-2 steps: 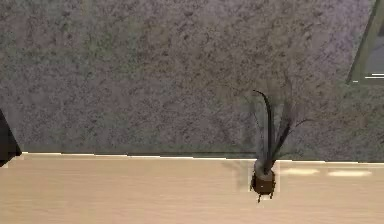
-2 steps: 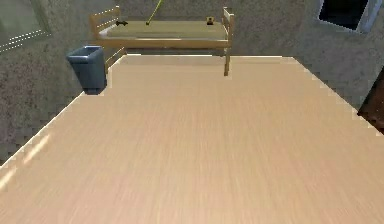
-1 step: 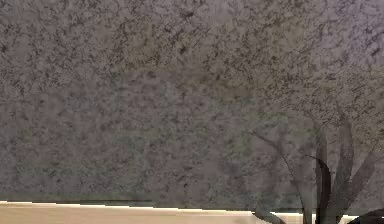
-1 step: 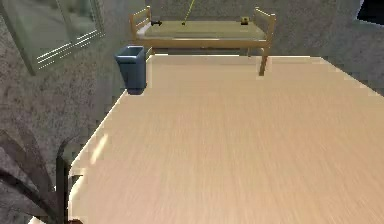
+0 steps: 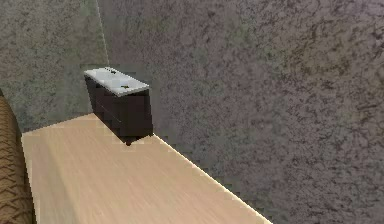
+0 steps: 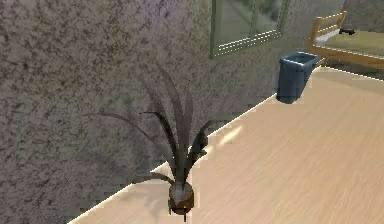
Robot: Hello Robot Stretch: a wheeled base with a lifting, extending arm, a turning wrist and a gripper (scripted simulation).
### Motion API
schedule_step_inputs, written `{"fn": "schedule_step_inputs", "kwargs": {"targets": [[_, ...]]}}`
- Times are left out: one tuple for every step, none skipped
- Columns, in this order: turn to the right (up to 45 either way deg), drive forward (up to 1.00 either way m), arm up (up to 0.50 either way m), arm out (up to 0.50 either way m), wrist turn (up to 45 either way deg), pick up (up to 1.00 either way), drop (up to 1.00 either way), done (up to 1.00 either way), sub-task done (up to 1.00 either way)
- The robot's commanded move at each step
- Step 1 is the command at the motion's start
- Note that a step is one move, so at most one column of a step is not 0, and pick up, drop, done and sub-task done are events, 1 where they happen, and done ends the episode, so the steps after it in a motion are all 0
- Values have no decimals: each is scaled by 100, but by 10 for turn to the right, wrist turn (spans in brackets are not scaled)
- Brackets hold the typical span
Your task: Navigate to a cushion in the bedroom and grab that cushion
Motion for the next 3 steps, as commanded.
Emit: {"fn": "schedule_step_inputs", "kwargs": {"targets": [[-30, 0, 0, 0, 0, 0, 0, 0, 0], [0, 75, 0, 0, 0, 0, 0, 0, 0], [-390, 0, 0, 0, 0, 0, 0, 0, 0]]}}
